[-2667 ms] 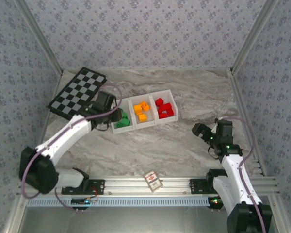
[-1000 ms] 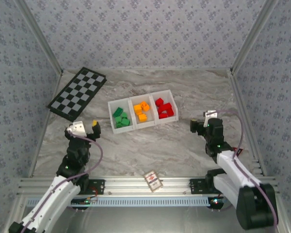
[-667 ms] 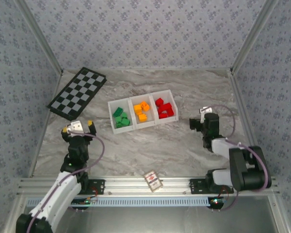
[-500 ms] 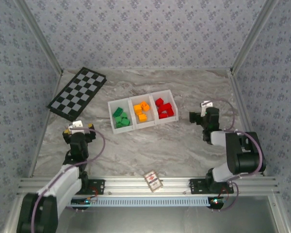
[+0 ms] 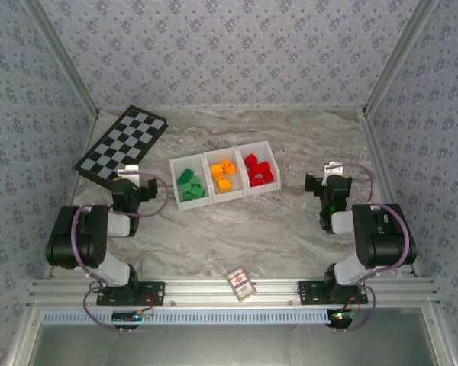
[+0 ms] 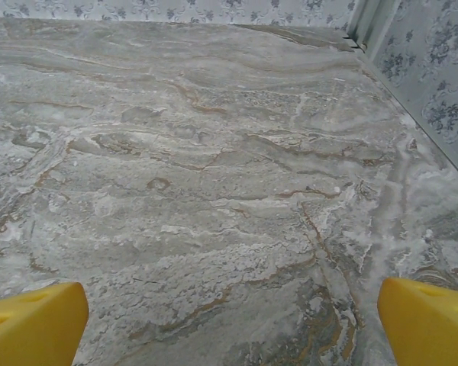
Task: Sort the legos into containers by color
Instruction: Reset both arms
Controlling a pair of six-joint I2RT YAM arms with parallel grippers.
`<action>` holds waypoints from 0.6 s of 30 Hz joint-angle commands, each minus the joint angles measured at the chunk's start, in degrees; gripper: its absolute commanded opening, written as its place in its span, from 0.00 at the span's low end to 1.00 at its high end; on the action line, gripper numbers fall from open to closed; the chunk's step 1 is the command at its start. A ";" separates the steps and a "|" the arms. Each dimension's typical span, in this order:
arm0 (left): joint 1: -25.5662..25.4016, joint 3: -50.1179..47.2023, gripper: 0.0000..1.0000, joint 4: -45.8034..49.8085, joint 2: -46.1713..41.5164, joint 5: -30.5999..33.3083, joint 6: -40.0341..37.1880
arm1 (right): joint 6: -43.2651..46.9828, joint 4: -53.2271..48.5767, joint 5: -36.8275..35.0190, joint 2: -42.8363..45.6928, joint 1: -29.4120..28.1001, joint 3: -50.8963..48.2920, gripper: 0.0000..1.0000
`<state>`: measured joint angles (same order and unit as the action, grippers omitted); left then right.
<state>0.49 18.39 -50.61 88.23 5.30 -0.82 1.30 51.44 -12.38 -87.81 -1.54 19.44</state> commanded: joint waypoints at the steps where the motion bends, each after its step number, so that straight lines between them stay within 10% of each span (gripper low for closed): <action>1: 0.24 3.50 1.00 -2.64 1.29 -6.33 0.76 | -0.85 0.22 -0.30 -0.37 0.54 1.21 1.00; 18: -1.03 4.83 1.00 3.06 -0.25 0.06 1.64 | -0.95 -0.34 0.87 -0.28 1.34 1.50 1.00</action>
